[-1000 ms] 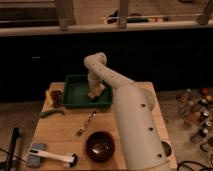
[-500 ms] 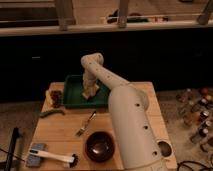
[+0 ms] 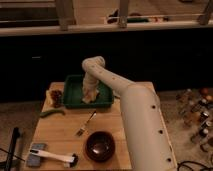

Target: Wipe tray with eraser

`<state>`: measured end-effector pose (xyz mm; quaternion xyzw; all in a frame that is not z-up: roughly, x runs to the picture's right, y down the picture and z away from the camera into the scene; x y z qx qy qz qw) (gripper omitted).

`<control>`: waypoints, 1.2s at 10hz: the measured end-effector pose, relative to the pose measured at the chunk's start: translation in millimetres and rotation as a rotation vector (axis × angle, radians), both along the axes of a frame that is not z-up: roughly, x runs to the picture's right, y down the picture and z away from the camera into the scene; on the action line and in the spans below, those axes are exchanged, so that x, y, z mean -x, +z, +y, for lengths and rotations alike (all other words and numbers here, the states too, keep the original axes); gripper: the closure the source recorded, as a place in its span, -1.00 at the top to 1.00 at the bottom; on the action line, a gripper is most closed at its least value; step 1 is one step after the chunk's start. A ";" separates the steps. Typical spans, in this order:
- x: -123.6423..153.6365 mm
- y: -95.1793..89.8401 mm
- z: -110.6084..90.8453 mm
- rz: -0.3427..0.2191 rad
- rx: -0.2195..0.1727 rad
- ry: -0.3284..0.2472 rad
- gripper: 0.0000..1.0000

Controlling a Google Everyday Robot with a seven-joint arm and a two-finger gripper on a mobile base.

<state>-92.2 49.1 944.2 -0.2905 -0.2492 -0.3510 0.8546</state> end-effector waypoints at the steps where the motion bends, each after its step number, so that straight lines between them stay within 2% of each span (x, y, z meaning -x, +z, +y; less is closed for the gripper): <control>1: -15.4 2.8 0.4 0.027 0.008 0.008 -1.00; 3: -39.1 9.4 -2.5 0.080 0.017 0.032 -1.00; 5: -50.9 22.2 -13.9 0.115 0.010 0.067 -1.00; 8: -39.8 45.5 -33.3 0.119 0.004 0.099 -1.00; 10: -22.4 51.2 -37.5 0.077 0.014 0.113 -1.00; 12: -0.2 42.0 -34.2 -0.036 0.050 0.113 -1.00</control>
